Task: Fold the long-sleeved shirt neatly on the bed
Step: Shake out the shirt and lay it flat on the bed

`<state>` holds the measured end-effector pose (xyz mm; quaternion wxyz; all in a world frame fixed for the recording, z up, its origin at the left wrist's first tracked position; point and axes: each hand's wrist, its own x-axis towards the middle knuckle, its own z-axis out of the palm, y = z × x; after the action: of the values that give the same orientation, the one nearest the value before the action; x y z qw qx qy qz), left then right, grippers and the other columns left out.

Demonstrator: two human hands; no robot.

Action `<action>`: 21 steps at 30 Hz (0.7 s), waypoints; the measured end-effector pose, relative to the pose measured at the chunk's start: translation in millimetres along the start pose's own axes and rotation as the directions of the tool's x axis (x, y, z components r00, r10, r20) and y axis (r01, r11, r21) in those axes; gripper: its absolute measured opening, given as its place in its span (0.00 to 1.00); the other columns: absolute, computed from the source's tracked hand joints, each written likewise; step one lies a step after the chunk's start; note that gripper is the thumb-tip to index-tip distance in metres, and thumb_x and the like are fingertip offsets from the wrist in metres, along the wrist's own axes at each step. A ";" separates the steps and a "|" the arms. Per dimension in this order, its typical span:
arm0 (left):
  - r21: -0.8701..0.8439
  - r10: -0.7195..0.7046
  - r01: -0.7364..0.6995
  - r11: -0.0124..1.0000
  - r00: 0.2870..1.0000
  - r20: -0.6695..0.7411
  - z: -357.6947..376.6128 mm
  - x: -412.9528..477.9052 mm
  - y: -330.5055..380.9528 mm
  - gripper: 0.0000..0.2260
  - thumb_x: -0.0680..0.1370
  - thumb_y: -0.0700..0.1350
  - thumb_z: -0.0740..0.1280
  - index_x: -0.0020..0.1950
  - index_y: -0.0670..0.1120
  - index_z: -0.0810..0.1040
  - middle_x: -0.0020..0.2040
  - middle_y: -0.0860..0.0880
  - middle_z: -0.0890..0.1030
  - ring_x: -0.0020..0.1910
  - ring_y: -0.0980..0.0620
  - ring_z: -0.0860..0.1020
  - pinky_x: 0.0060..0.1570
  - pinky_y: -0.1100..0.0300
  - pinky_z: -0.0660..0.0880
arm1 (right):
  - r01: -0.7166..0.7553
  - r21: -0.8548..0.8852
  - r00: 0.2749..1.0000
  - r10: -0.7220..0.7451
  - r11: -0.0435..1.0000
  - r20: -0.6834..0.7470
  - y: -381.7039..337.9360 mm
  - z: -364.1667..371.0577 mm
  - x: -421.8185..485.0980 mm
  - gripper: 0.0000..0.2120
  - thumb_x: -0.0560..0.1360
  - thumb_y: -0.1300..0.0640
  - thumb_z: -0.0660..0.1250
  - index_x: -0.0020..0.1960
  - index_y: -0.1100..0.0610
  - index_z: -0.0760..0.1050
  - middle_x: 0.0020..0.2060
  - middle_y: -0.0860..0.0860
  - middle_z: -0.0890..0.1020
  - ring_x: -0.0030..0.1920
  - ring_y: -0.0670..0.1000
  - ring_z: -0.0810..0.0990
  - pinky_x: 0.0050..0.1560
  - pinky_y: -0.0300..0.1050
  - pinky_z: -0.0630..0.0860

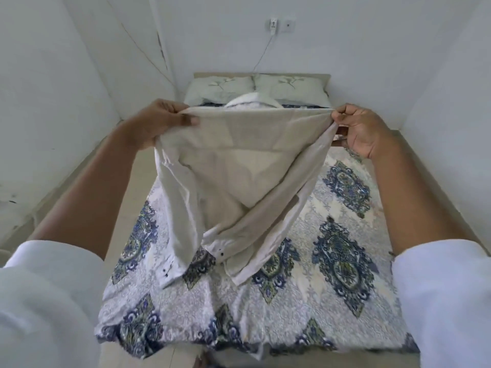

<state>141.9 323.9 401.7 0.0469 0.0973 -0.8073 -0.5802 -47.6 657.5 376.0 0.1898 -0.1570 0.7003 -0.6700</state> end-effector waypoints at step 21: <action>-0.205 0.229 -0.237 0.950 0.972 -0.062 9.7 -69.6 59.7 0.07 0.79 0.42 0.61 0.44 0.44 0.77 0.32 0.55 0.81 0.32 0.58 0.78 0.37 0.66 0.77 | 0.082 0.147 0.996 -0.087 0.986 0.028 -56.6 -1.9 -97.0 0.10 0.76 0.63 0.63 0.38 0.56 0.78 0.29 0.48 0.81 0.31 0.44 0.79 0.35 0.36 0.78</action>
<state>202.0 366.0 457.6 0.1399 0.0068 -0.7462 -0.6508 34.8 702.2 437.9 0.1842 -0.1835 0.6387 -0.7242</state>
